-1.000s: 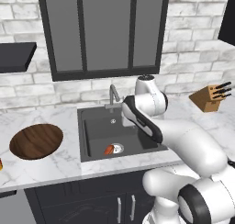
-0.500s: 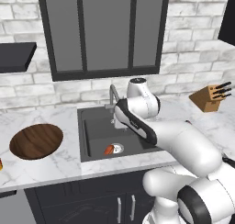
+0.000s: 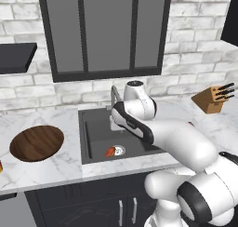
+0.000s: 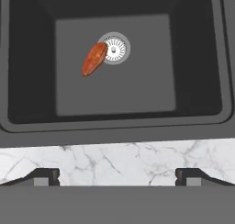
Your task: Remove the potato and sweet potato from the sink. Then move the bowl and cup from the counter to the sink for washing.
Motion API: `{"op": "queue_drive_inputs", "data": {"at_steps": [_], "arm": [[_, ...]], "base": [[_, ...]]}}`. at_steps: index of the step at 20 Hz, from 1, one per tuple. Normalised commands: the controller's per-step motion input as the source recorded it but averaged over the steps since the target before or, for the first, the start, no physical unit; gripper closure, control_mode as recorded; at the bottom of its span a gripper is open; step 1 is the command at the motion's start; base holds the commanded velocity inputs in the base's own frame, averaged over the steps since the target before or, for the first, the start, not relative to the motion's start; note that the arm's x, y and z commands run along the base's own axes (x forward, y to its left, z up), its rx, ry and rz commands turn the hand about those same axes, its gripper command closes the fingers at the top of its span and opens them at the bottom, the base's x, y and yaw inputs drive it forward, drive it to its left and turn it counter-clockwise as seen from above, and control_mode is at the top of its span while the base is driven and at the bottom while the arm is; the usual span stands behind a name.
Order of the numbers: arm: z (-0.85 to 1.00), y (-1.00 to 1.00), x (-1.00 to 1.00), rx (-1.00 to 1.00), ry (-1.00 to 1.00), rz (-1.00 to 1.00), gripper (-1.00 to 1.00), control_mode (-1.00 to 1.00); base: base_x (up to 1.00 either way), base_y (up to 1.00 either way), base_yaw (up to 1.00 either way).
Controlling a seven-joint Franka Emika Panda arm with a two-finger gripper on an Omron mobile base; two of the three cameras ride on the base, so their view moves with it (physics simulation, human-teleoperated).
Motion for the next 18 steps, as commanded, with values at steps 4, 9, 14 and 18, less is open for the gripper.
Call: {"op": "queue_drive_inputs", "data": {"at_steps": [4, 9, 14, 18], "arm": [[-0.08, 0.15, 0.17, 0.04, 0.00, 0.00, -1.00, -1.00], [-0.08, 0.14, 0.17, 0.03, 0.00, 0.00, -1.00, -1.00], [-0.10, 0.13, 0.14, 0.00, 0.00, 0.00, -1.00, -1.00], [-0.12, 0.08, 0.13, 0.00, 0.00, 0.00, -1.00, -1.00]], "base": [[0.00, 0.00, 0.00], [0.00, 0.00, 0.00], [0.00, 0.00, 0.00], [0.00, 0.00, 0.00]]}}
